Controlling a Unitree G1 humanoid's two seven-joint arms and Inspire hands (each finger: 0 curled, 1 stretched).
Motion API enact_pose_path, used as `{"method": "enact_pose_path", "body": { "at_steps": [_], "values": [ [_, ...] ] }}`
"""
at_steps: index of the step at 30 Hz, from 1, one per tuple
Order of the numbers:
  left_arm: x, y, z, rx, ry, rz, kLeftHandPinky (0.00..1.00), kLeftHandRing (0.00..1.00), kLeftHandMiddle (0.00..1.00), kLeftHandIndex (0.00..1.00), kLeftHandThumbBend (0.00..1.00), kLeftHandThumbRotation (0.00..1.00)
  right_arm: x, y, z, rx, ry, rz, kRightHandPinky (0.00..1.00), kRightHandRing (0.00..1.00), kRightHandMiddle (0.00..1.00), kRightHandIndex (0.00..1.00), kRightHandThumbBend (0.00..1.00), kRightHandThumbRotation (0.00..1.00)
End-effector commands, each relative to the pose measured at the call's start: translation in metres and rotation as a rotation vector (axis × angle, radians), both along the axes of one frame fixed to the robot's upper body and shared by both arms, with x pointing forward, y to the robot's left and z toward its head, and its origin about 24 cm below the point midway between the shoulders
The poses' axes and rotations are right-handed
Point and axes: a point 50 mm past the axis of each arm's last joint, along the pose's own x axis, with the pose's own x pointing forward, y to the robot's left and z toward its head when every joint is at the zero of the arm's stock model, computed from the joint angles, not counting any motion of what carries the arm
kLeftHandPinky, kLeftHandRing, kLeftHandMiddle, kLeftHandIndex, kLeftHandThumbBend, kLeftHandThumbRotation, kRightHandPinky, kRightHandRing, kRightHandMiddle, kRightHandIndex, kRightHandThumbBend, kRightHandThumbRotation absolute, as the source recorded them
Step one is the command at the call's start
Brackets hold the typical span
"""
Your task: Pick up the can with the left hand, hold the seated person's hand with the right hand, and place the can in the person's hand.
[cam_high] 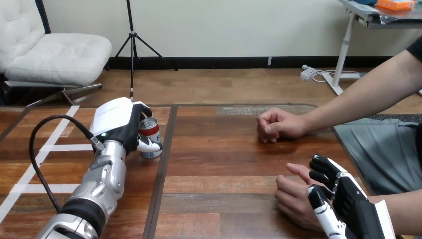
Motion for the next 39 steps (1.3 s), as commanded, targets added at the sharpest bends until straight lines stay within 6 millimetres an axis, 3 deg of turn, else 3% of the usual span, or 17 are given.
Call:
{"method": "enact_pose_path", "body": {
  "at_steps": [1, 13, 39],
  "values": [
    [0.0091, -0.0042, 0.0158, 0.025, -0.072, -0.024, 0.62, 0.72, 0.75, 0.73, 0.75, 0.00, 0.0079, 0.0056, 0.0126, 0.006, -0.070, 0.024, 0.76, 0.83, 0.85, 0.83, 0.54, 0.62],
    [0.0090, -0.0026, 0.0153, 0.030, -0.060, -0.023, 0.72, 0.79, 0.81, 0.78, 0.75, 0.00, 0.0066, 0.0056, 0.0122, 0.004, -0.062, 0.023, 0.75, 0.82, 0.84, 0.83, 0.53, 0.62],
    [0.0100, -0.0039, 0.0150, 0.034, -0.053, -0.007, 0.72, 0.80, 0.83, 0.80, 0.76, 0.02, 0.0065, 0.0057, 0.0125, -0.009, -0.071, 0.021, 0.77, 0.83, 0.85, 0.83, 0.55, 0.64]
  ]
}}
